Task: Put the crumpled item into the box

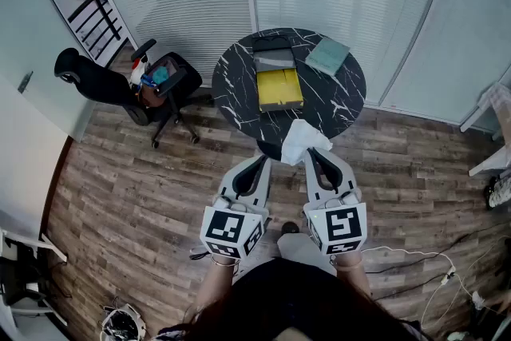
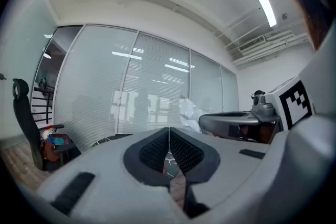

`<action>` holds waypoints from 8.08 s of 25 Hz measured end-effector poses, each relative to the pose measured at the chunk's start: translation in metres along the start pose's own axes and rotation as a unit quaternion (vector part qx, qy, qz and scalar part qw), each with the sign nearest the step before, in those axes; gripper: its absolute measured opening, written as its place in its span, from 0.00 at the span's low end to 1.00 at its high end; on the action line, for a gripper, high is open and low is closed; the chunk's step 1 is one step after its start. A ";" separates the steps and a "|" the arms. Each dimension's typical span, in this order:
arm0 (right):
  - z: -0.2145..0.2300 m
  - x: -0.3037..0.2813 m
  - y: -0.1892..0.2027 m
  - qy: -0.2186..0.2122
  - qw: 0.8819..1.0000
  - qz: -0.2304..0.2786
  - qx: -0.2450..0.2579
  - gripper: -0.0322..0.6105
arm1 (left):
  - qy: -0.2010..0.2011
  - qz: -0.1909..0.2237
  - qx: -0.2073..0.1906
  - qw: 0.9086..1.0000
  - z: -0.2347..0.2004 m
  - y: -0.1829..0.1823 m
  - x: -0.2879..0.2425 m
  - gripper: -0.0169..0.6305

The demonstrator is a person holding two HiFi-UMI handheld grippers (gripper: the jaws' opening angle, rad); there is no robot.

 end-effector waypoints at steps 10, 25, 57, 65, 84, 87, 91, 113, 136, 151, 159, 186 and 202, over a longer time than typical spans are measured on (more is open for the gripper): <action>0.007 0.005 -0.002 0.015 1.000 0.017 -0.018 0.09 | 0.002 -0.002 -0.007 1.000 0.003 -0.001 -0.006 0.07; 0.047 -0.032 0.003 0.013 0.999 0.006 -0.035 0.09 | 0.003 -0.004 -0.019 1.000 -0.009 -0.010 -0.064 0.07; 0.090 -0.118 0.012 -0.024 0.999 0.003 -0.022 0.09 | -0.049 -0.009 -0.010 0.999 -0.052 -0.012 -0.130 0.07; 0.098 -0.158 0.018 -0.023 0.999 -0.010 -0.028 0.09 | -0.045 -0.020 -0.005 0.999 -0.081 -0.009 -0.158 0.07; 0.113 -0.263 0.023 -0.010 0.999 -0.039 -0.025 0.09 | -0.027 -0.024 0.009 0.999 -0.164 -0.014 -0.230 0.07; 0.114 -0.278 0.023 -0.005 0.999 -0.044 -0.021 0.09 | -0.019 -0.024 0.011 0.999 -0.176 -0.015 -0.240 0.07; 0.112 -0.294 0.021 0.004 0.999 -0.047 -0.013 0.09 | -0.003 -0.024 0.008 1.000 -0.190 -0.018 -0.249 0.07; 0.121 -0.351 0.051 -0.045 0.994 -0.097 0.025 0.09 | -0.034 -0.017 0.022 0.999 -0.226 -0.023 -0.288 0.07; 0.137 -0.402 0.126 -0.149 0.966 -0.180 0.108 0.09 | -0.087 -0.031 0.027 0.995 -0.237 -0.017 -0.335 0.07; 0.127 -0.423 0.188 -0.197 0.942 -0.238 0.128 0.09 | -0.109 -0.042 0.035 0.993 -0.252 -0.006 -0.349 0.07; 0.132 -0.436 0.216 -0.201 0.935 -0.268 0.113 0.09 | -0.116 -0.049 0.041 0.991 -0.261 0.000 -0.355 0.07; 0.116 -0.466 0.306 -0.247 0.886 -0.370 0.129 0.09 | -0.136 -0.078 0.067 0.985 -0.287 0.022 -0.360 0.07; 0.112 -0.469 0.337 -0.255 0.859 -0.423 0.137 0.09 | -0.145 -0.086 0.067 0.983 -0.292 0.024 -0.348 0.07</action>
Point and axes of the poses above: the fingertips, and each gripper's own axes: x backward along the fingers, z to its right, y out of its underside, the point moved 4 cm from there along x, backward along the fingers, and after that the axes turned 1 degree about -z, right-handed, at the moved point
